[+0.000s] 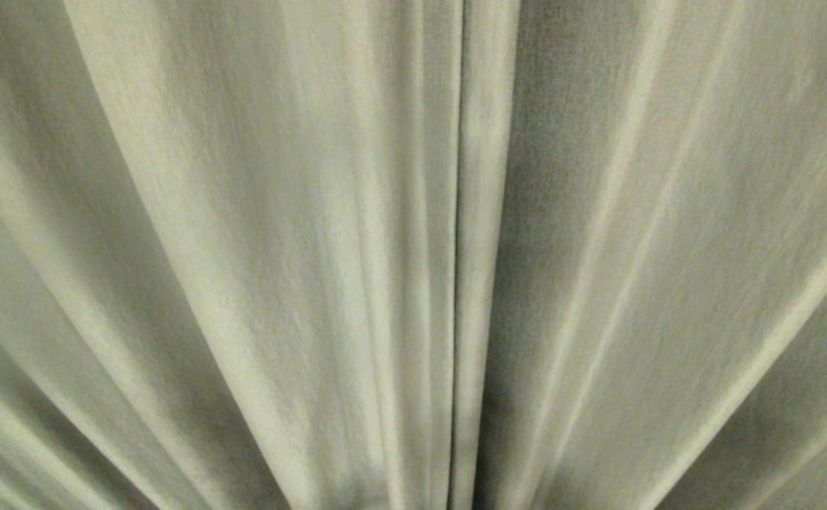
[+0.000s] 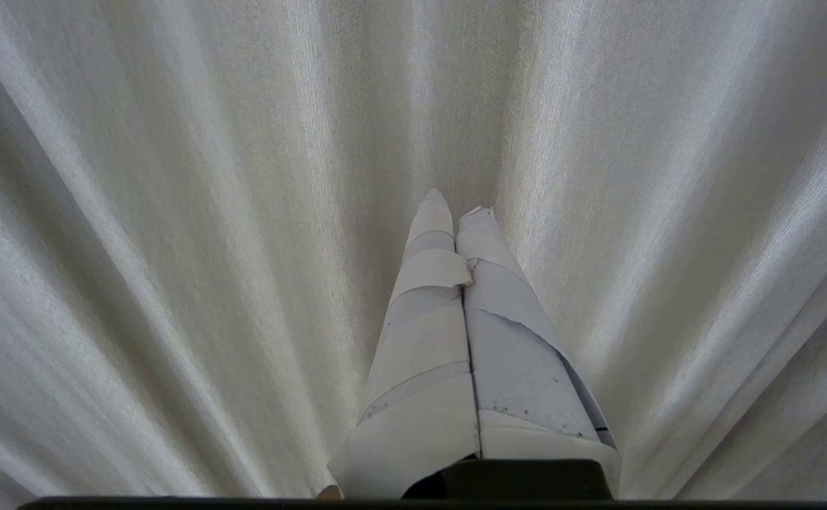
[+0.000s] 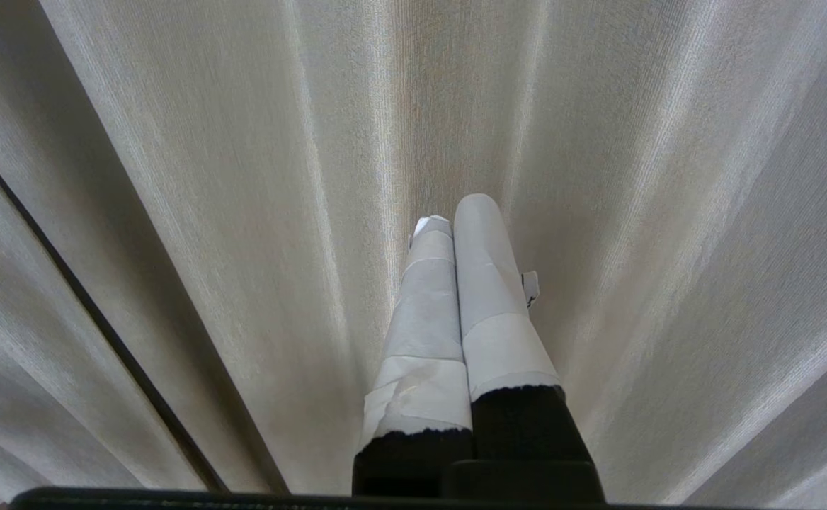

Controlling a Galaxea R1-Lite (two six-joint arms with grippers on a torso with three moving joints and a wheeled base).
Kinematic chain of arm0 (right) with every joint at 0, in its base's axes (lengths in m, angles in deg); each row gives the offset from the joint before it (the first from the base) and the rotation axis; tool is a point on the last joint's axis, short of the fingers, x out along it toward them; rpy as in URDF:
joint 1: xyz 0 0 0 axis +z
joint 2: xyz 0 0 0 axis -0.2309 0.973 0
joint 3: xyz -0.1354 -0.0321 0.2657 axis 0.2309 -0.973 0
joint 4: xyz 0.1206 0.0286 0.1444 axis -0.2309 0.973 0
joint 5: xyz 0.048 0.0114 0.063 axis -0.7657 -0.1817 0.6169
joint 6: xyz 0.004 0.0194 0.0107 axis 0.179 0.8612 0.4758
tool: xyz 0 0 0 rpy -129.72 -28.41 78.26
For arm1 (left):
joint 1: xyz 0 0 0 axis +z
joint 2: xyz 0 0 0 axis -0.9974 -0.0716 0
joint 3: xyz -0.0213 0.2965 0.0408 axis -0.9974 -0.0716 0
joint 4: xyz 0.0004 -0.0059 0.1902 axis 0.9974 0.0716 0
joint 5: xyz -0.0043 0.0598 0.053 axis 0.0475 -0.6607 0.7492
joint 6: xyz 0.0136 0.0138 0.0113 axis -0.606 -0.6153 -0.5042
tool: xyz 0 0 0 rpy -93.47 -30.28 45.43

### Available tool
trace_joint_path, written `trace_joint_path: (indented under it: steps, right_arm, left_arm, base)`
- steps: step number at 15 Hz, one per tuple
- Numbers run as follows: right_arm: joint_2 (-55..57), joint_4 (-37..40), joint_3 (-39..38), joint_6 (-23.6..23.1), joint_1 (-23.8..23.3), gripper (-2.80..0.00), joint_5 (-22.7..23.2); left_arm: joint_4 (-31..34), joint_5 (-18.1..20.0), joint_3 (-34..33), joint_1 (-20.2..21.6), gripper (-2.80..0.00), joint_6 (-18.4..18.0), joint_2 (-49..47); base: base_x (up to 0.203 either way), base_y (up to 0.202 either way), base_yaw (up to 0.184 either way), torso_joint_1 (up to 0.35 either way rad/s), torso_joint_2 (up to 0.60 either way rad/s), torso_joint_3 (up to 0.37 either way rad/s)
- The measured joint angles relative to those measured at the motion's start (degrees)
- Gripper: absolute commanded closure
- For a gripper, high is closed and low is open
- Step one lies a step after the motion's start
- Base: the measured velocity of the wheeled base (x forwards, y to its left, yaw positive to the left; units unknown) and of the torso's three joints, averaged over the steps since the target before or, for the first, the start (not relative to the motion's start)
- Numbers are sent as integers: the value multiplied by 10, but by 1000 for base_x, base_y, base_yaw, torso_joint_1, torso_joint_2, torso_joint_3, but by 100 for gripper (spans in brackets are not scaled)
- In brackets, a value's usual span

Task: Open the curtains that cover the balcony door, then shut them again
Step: Pull the outer curtains open on both sides

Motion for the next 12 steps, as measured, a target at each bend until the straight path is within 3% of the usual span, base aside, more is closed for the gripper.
trace_joint_path:
  steps: [8, 12]
  right_arm:
    - [26, -20, 2, -32, 1, 0, 13]
    - [129, -131, 34, -52, 0, 0, 109]
  left_arm:
    - [0, 0, 0, 0, 0, 0, 0]
    - [0, 0, 0, 0, 0, 0, 0]
  base:
    - [0, 0, 0, 0, 0, 0]
    - [0, 0, 0, 0, 0, 0]
